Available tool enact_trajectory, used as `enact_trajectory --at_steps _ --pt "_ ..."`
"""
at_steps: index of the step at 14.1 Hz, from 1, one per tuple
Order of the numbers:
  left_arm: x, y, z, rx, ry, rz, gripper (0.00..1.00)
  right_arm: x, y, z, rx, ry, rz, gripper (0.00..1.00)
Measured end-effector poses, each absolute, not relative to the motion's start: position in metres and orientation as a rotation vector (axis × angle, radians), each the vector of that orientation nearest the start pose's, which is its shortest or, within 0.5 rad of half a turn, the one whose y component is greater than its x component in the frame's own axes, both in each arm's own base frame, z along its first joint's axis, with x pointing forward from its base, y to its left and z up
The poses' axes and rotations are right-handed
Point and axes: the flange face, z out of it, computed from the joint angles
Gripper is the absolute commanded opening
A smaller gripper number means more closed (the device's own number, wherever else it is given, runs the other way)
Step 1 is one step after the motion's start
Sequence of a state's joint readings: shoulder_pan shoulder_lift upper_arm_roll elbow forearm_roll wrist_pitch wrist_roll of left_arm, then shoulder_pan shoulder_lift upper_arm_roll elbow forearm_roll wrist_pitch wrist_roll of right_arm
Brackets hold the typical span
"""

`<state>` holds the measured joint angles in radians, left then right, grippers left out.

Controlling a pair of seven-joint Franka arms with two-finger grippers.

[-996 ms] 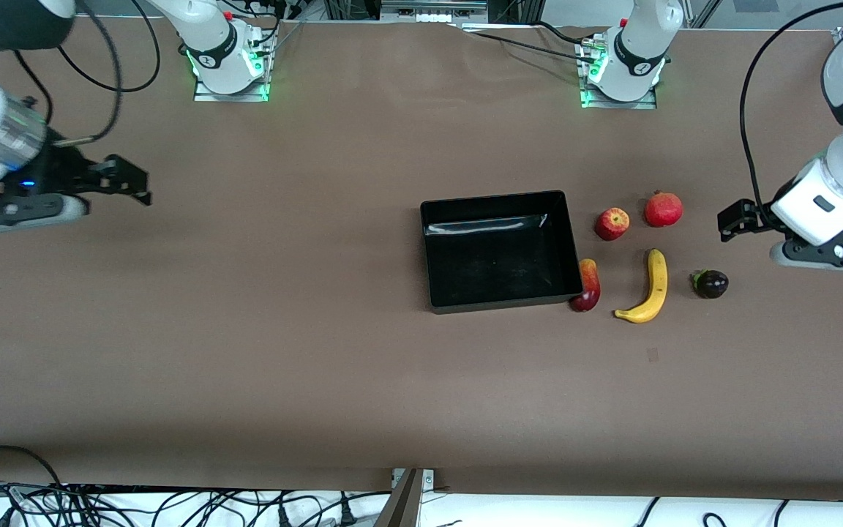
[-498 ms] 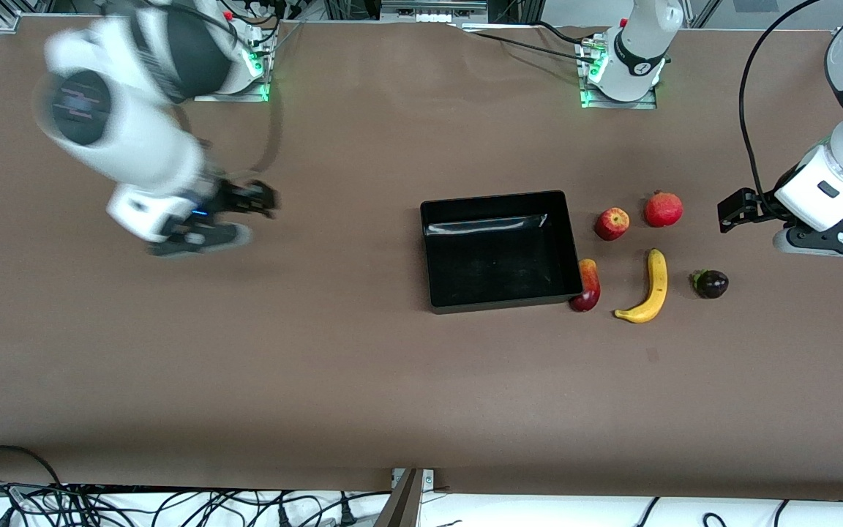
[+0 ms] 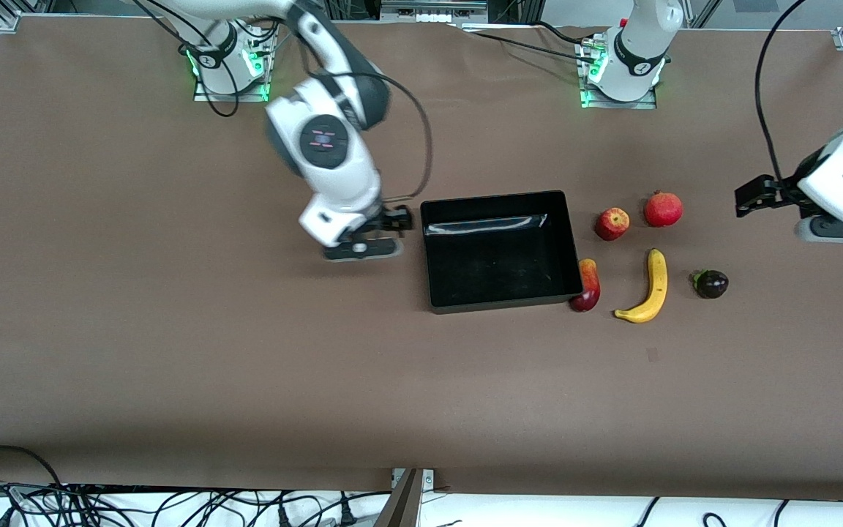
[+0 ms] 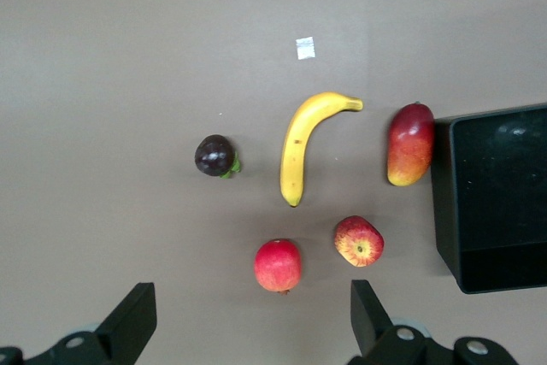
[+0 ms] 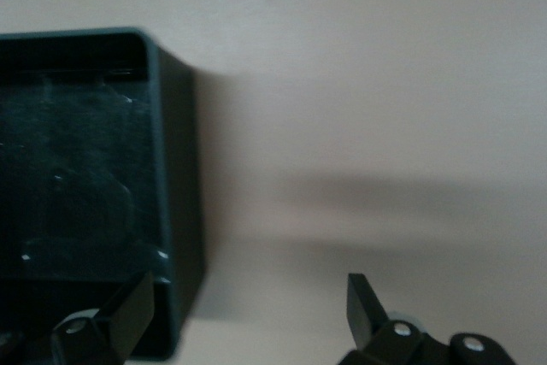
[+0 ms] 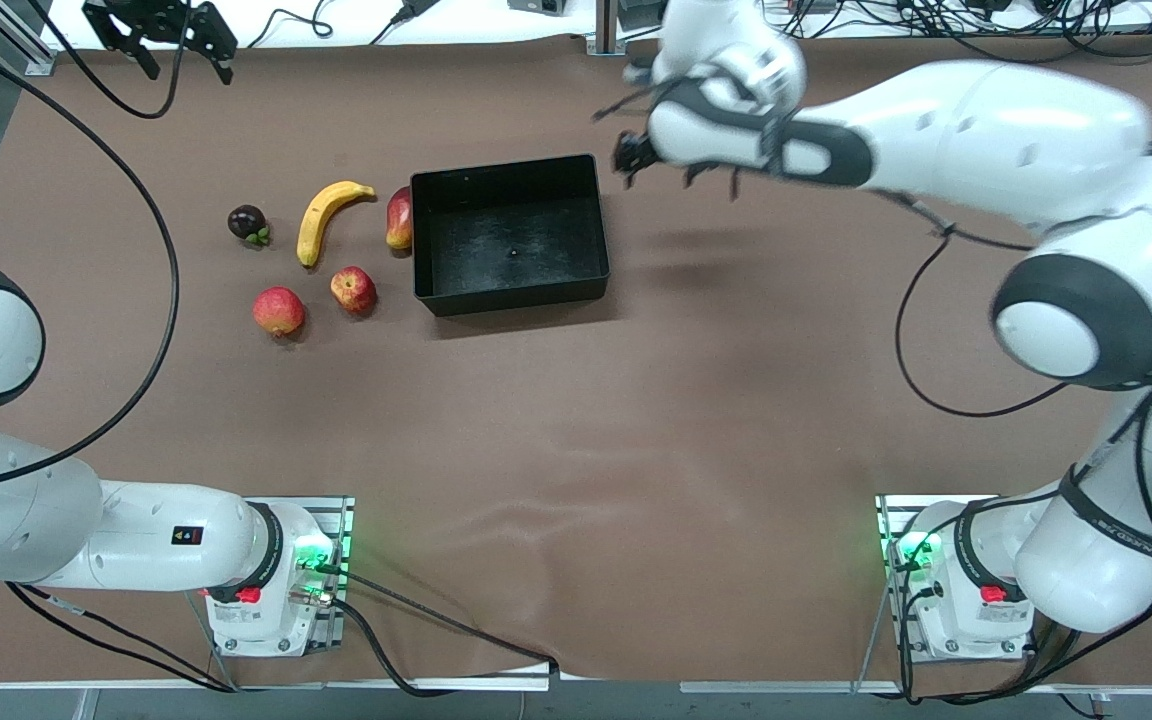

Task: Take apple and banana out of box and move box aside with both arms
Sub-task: 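Reach the right gripper to the black tray's rim and grip it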

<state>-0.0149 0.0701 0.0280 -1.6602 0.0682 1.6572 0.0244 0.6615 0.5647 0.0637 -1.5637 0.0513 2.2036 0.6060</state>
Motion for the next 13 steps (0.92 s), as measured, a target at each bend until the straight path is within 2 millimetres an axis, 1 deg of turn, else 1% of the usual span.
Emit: enact_trajectory --at_steps 1,2,4,5,6,7,8,9,10,11,13 --pt "0.576 0.016 0.549 -3.071 0.023 0.118 1.0 0.523 0.48 0.303 -3.018 -0.129 -0.042 1.0" --pt "0.577 0.017 0.549 -3.071 0.023 0.121 1.0 0.517 0.491 0.285 -3.006 -0.137 -0.061 1.0" --pt "0.577 0.013 0.548 -3.075 0.032 0.122 1.0 0.507 0.505 0.258 -3.0 -0.152 -0.077 0.99" --pt "0.577 0.009 0.549 -3.082 0.039 0.12 1.0 0.502 0.51 0.247 -3.007 -0.165 -0.083 0.96" --pt "0.577 0.006 0.55 -3.086 0.044 0.117 1.0 0.498 0.515 0.239 -3.015 -0.174 -0.088 0.86" --pt "0.578 0.005 0.551 -3.092 0.046 0.11 1.0 0.493 0.518 0.231 -3.023 -0.189 -0.091 0.69" --pt "0.578 0.004 0.554 -3.102 0.044 0.103 1.0 0.49 0.52 0.225 -3.031 -0.205 -0.095 0.48" --pt "0.578 0.004 0.555 -3.106 0.043 0.098 1.0 0.489 0.521 0.221 -3.037 -0.216 -0.097 0.3" --pt "0.578 0.003 0.556 -3.107 0.043 0.095 1.0 0.489 0.521 0.219 -3.041 -0.221 -0.098 0.07" --pt "0.578 0.003 0.556 -3.107 0.043 0.094 1.0 0.489 0.52 0.219 -3.044 -0.221 -0.1 0.0" --pt "0.579 0.003 0.557 -3.107 0.044 0.092 1.0 0.493 0.518 0.219 -3.048 -0.216 -0.108 0.0"
